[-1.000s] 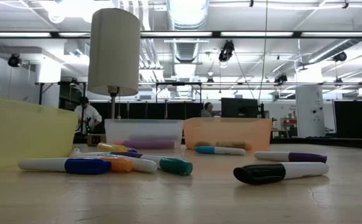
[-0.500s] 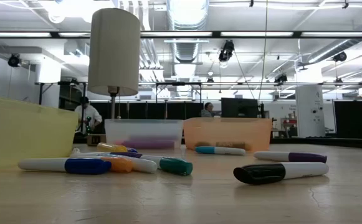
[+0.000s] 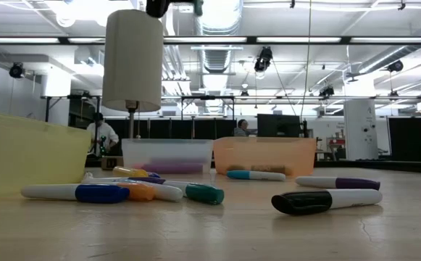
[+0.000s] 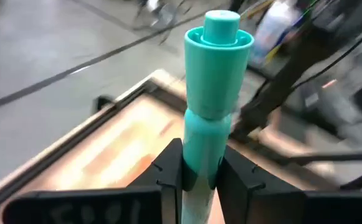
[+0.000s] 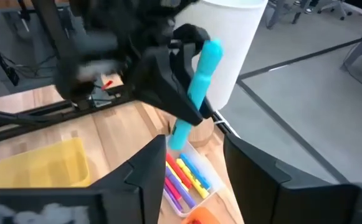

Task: Pick & Place Markers
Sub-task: Put the light blue highlighter into the transparent bin

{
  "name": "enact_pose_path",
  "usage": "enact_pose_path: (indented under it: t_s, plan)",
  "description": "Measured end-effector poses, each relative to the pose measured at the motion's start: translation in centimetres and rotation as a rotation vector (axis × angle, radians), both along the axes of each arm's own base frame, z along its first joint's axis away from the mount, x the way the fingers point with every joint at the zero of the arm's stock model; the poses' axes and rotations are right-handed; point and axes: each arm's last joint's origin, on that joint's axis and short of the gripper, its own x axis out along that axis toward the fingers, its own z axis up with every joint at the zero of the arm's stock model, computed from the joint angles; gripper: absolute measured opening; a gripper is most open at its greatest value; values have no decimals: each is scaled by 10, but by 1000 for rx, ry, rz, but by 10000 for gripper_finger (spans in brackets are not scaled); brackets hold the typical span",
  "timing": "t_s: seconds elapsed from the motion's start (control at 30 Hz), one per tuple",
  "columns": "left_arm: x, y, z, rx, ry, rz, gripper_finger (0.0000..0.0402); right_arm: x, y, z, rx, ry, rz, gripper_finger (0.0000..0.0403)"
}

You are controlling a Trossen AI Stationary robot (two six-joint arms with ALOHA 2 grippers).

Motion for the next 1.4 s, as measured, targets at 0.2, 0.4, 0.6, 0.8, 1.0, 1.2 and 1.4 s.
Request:
enact_pose_path:
  t_s: [0.2, 0.4, 0.6, 0.8, 1.0, 1.2, 1.4]
  plan:
    - [1, 7, -30, 149, 327, 158, 62, -4, 0, 3, -18, -2, 8, 154]
    - [14, 13, -71, 222, 643, 115, 64, -4, 0, 3, -26, 3, 12, 143]
    - [34, 22, -122, 195, 879, 70, 65, -3, 0, 3, -24, 3, 11, 132]
    - [54, 32, -165, 175, 1025, -19, 66, -3, 0, 3, -23, 3, 12, 125]
    - [58, 41, -194, 143, 1172, -82, 68, -4, 3, 3, -19, 4, 31, 123]
    - [59, 43, -207, 94, 1224, -132, 78, -4, 7, 2, -30, 19, 54, 123]
    - [58, 44, -208, 88, 1234, -88, 79, -5, 9, 0, -38, 48, 73, 123]
